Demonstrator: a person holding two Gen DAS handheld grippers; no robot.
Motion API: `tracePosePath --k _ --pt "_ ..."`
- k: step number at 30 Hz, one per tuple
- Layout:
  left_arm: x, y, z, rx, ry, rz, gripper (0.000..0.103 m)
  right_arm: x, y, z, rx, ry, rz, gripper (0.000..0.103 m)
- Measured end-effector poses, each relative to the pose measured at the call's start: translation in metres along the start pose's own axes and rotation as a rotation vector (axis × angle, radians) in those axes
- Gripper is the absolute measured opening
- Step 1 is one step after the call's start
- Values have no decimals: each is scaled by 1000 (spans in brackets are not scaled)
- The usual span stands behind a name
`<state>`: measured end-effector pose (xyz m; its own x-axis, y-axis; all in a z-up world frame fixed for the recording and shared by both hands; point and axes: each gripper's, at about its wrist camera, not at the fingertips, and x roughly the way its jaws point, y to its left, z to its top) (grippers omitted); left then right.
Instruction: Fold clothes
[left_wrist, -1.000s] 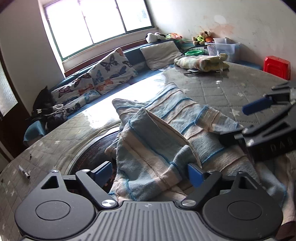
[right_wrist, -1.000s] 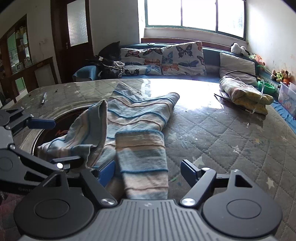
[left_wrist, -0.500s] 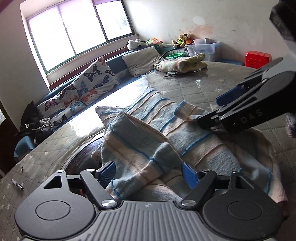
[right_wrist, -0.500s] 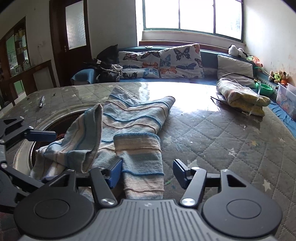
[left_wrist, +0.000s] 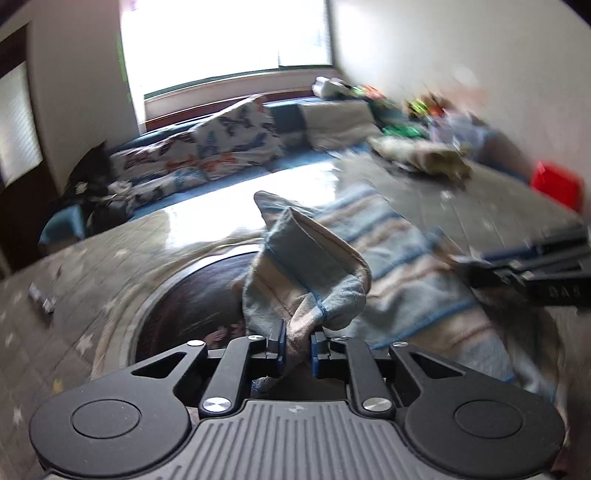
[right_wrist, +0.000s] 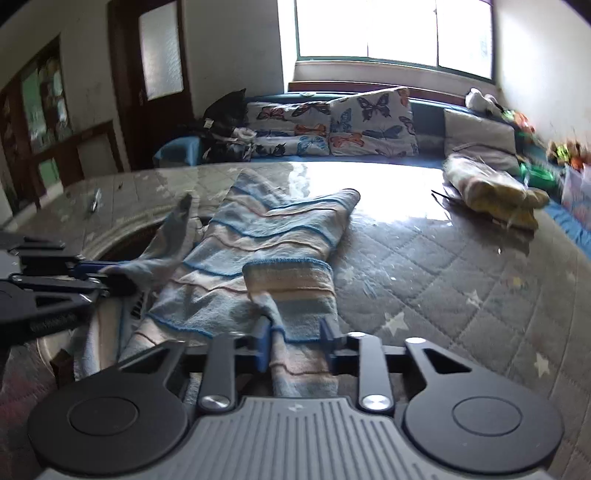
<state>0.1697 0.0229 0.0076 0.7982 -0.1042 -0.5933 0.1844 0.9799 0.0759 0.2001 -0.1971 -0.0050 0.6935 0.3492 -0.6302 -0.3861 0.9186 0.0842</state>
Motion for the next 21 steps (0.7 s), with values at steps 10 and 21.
tracePosePath --k 10,21 --pt "-53 72 -22 -250 -60 179 8 -30 -30 -13 92 -50 -78 3" --pt "-126 124 -88 -419 -36 276 7 -62 -57 -39 193 -88 -146 2"
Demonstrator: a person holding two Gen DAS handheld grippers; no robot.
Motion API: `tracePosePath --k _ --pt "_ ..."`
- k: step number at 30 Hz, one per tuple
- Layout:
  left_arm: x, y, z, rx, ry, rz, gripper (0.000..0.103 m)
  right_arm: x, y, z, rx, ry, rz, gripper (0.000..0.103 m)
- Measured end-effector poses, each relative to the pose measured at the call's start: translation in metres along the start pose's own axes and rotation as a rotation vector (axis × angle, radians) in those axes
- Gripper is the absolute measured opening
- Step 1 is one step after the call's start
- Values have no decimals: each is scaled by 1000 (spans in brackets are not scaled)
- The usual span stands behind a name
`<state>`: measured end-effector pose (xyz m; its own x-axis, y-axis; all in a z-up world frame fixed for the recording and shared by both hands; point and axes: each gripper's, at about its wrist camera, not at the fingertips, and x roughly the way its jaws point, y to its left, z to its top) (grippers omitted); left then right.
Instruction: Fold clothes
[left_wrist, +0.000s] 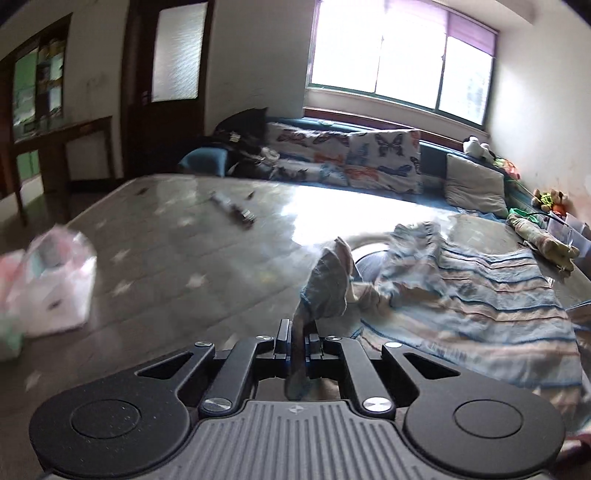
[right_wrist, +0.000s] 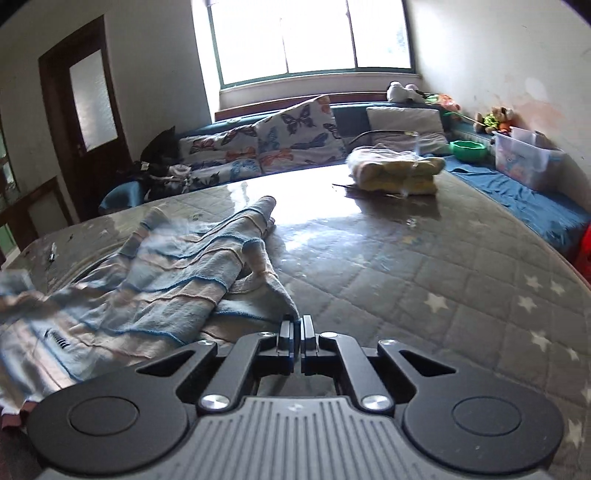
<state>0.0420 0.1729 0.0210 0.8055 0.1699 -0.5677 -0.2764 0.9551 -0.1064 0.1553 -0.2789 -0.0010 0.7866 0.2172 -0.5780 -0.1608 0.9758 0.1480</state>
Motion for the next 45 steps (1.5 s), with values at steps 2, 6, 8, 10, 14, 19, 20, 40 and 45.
tracePosePath --k 2,6,8,10,14,19,20,40,45 --pt "-13 10 -12 -7 18 17 7 -10 -4 -8 10 -3 -8 2" --pt "-37 28 -30 -52 50 31 7 -30 -14 -29 44 -3 -23 2" --pt "-45 32 -38 -58 68 43 7 -42 -21 -42 82 0 -37 2" --pt "-48 35 -44 -66 91 48 7 -52 -30 -55 116 13 -54 2" --pt "-50 38 -52 -68 135 50 7 -72 -45 -76 174 55 -87 3" --pt "-48 36 -57 -47 165 60 11 -89 -55 -84 187 62 -114 4" --pt "-48 36 -57 -43 166 62 11 -91 -56 -83 186 63 -129 4" --pt "-44 7 -25 46 82 47 54 -16 20 -35 -82 83 88 40" --pt "-21 -25 -9 87 85 -62 52 1 17 -36 -116 107 66 45"
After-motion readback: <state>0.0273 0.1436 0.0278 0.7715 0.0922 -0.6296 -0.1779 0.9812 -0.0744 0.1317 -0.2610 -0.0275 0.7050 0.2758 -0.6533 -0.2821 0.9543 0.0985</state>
